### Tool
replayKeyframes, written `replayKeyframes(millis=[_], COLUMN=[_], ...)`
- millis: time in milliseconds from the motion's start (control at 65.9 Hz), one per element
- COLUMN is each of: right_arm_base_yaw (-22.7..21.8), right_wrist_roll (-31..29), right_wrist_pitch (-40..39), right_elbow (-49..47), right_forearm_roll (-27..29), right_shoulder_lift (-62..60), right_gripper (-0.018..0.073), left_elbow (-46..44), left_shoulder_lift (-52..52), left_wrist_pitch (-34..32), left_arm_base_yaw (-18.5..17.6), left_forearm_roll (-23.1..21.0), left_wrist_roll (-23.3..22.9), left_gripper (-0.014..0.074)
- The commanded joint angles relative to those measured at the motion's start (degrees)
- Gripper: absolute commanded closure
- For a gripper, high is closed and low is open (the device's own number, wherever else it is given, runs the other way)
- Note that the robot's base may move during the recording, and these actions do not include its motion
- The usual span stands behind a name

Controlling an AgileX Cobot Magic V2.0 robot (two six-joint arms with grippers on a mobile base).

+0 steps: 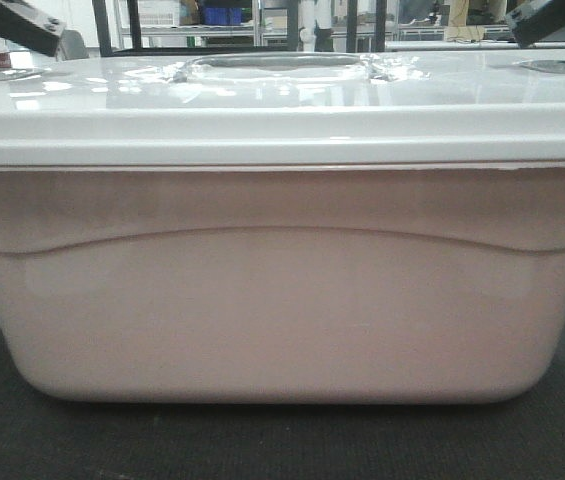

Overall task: Grab white bin and place on right shelf
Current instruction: 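Close both grippers on the bin's lid rim at its ends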

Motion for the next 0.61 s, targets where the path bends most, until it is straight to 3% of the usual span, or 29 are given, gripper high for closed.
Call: replayKeyframes(millis=[0,592], right_arm_base_yaw=[0.07,3.9], right_wrist_roll=[-0.78,-0.22], right_wrist_pitch=[7.39,5.15], right_elbow=[-1.28,-1.28], right_forearm_roll=[4.58,4.58], right_shoulder_lift=[-1.45,-1.45], right_gripper=[-0.0036,-0.0036], left_elbow=[-1.37,-1.37], left_shoulder_lift=[-1.51,-1.51], left_wrist_pitch=[2.67,4.09], left_arm_base_yaw=[-0.92,-1.1], left_forearm_roll=[-4.95,-0.2], left_wrist_roll=[0.13,0.13], left_gripper=[0.0156,0.0156])
